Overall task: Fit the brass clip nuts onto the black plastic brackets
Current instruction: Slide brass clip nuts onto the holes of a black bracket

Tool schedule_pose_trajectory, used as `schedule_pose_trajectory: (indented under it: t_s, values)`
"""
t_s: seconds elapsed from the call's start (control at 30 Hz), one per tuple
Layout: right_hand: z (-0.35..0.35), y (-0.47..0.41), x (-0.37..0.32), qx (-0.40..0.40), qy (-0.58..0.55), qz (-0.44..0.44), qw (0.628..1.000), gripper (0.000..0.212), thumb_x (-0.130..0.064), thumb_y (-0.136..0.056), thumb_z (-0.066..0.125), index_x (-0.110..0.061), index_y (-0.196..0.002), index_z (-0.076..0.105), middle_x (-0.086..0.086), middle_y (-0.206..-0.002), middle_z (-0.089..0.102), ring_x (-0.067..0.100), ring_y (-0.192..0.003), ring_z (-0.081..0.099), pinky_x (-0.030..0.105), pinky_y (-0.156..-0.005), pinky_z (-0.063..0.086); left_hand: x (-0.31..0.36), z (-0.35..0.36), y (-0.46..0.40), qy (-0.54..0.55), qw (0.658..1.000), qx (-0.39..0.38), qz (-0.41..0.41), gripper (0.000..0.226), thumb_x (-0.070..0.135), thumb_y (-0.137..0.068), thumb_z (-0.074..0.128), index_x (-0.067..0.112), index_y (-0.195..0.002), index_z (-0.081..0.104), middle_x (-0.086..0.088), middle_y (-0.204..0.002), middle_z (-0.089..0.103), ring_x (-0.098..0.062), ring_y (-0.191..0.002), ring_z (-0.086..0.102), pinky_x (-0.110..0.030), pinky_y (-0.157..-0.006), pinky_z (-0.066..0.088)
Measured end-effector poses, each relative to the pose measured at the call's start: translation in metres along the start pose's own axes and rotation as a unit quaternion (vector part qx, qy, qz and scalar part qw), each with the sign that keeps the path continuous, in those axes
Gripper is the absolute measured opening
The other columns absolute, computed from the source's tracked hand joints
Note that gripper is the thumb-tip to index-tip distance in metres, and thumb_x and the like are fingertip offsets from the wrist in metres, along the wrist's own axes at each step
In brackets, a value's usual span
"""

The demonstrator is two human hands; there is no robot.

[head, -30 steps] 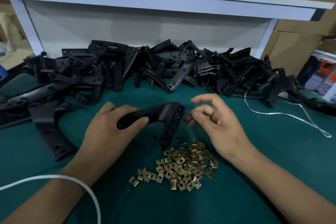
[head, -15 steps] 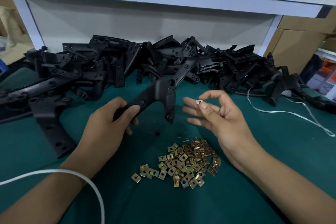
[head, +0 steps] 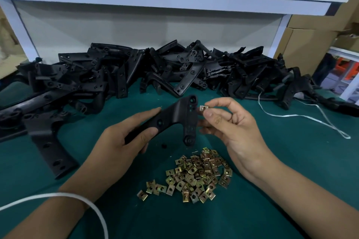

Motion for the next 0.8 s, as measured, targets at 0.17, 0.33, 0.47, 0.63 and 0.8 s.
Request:
schedule_pose_trajectory:
  t_s: [0.17,0.33,0.47,0.63,0.8]
  values:
    - [0.0017,0.0007,-0.0007,-0.008,-0.037,0.008,0.999,0.021,-0.014,-0.089,0.077,-0.009,-0.109,0.071,0.024,-0.109,0.077,0.03,-0.094,0.076,0.037,-0.085,0.061,0.0012,0.0009,0.0003,0.004,1.0,-0.01,0.002,0.044,0.042,-0.089,0.062,0.063,-0.128,0.06,0.002,-0.065,0.061,0.001,-0.054,0.049,-0.011,-0.055,0.043]
    - [0.0026,0.0023,-0.0017,-0.022,-0.049,0.01,0.999,0.021,-0.013,-0.089,0.079,-0.008,-0.108,0.071,0.027,-0.109,0.076,0.035,-0.097,0.076,0.04,-0.088,0.06,-0.0026,-0.0003,-0.0011,0.008,1.0,-0.013,-0.013,0.044,0.043,-0.09,0.061,0.063,-0.129,0.059,0.001,-0.069,0.063,-0.001,-0.057,0.049,-0.017,-0.054,0.044]
    - [0.0037,0.0036,-0.0024,-0.024,-0.041,0.011,0.999,0.013,-0.012,-0.088,0.08,-0.014,-0.098,0.072,0.028,-0.107,0.076,0.037,-0.094,0.076,0.04,-0.085,0.06,-0.0036,-0.0004,-0.0011,0.008,1.0,-0.015,-0.023,0.043,0.043,-0.09,0.061,0.063,-0.128,0.06,0.0,-0.072,0.066,-0.003,-0.057,0.051,-0.018,-0.053,0.045]
    - [0.0031,0.0044,-0.004,-0.034,-0.018,0.008,0.999,0.015,-0.014,-0.084,0.085,-0.015,-0.092,0.072,0.029,-0.104,0.076,0.036,-0.088,0.076,0.041,-0.083,0.06,-0.0022,0.0,-0.0002,0.013,1.0,-0.017,-0.015,0.042,0.041,-0.089,0.062,0.06,-0.127,0.063,0.019,-0.087,0.073,0.0,-0.057,0.054,-0.011,-0.053,0.046]
    - [0.0003,0.0048,-0.0087,-0.044,-0.003,0.001,0.999,0.018,-0.017,-0.081,0.087,-0.013,-0.093,0.074,0.028,-0.099,0.077,0.036,-0.084,0.077,0.042,-0.079,0.061,-0.0015,0.0006,0.0001,-0.013,0.999,-0.039,0.003,0.044,0.04,-0.091,0.062,0.062,-0.129,0.06,0.029,-0.121,0.069,0.01,-0.067,0.061,-0.007,-0.061,0.049]
Point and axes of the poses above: each hand's wrist, its own y-axis away from the middle knuckle, its own z-axis out of the palm, x = y × z, the point moved 1 cm from there along -y, towards the middle knuckle
